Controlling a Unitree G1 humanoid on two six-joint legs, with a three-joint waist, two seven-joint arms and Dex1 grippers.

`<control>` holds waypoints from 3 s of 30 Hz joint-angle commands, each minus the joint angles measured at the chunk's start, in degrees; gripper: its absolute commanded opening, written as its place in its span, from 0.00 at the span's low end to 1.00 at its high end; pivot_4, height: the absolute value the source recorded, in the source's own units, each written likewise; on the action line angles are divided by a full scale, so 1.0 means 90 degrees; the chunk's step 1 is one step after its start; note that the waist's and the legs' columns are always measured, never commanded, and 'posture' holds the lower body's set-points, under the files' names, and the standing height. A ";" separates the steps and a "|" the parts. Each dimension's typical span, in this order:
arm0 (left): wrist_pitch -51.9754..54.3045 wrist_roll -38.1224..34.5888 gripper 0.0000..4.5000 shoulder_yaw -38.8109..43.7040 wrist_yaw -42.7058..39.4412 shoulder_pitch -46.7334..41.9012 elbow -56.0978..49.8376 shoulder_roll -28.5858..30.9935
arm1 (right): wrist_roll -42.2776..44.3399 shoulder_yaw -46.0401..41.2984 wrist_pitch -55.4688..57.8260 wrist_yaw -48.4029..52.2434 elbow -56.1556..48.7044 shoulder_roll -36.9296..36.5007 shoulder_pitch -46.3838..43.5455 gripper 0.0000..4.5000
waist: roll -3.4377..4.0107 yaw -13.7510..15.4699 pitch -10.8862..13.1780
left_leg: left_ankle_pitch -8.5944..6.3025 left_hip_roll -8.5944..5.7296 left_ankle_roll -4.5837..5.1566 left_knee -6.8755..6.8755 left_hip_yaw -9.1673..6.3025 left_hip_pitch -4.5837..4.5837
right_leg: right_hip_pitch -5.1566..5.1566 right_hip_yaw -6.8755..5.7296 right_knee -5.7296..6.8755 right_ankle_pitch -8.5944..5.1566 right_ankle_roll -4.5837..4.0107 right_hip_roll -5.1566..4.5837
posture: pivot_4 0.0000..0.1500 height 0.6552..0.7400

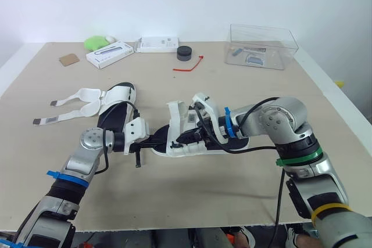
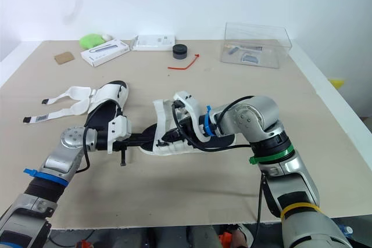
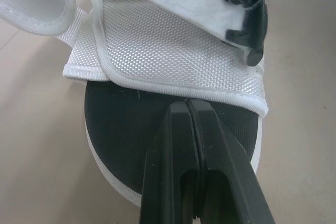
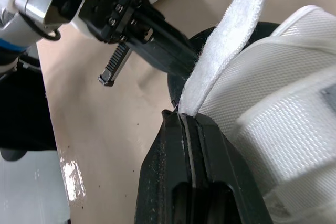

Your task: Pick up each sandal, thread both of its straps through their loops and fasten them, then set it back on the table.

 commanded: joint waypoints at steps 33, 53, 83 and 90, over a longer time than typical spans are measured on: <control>0.0104 0.0321 0.00 -0.0136 0.0129 0.0075 0.0368 0.0070 | -0.1289 -0.0267 -0.0689 0.0844 0.0900 0.0355 -0.0868 0.52 | 0.0001 0.0002 0.0000 | 0.0003 0.0000 -0.0002 0.0001 -0.0002 -0.0002 | -0.0002 -0.0006 0.0000 0.0013 -0.0017 -0.0001 | 1.00 1.00; 0.0143 0.0302 0.00 -0.0102 0.0159 0.0105 0.0317 0.0090 | -0.1174 -0.0298 -0.0042 0.0964 -0.0103 0.0530 -0.0352 0.03 | 0.0002 0.0003 0.0000 | 0.0003 0.0000 -0.0002 0.0001 -0.0007 -0.0002 | -0.0002 -0.0011 0.0000 0.0013 -0.0019 -0.0002 | 1.00 1.00; 0.0181 0.0333 0.00 -0.0178 0.0127 0.0122 0.0299 0.0108 | -0.1231 -0.0014 -0.1345 0.2111 -0.1486 -0.0790 0.0396 0.80 | 0.0002 0.0010 0.0002 | 0.0002 -0.0001 -0.0002 0.0001 -0.0013 -0.0003 | -0.0001 -0.0017 0.0000 0.0000 -0.0013 -0.0001 | 1.00 1.00; 0.0203 0.0319 0.00 -0.0173 0.0071 0.0105 0.0292 0.0132 | 0.0590 -0.1216 -0.0454 0.3007 -0.2111 -0.1419 0.0631 0.98 | 0.0002 0.0017 0.0005 | 0.0002 0.0000 -0.0001 -0.0001 -0.0018 -0.0002 | -0.0001 -0.0018 0.0000 -0.0001 -0.0015 0.0002 | 1.00 1.00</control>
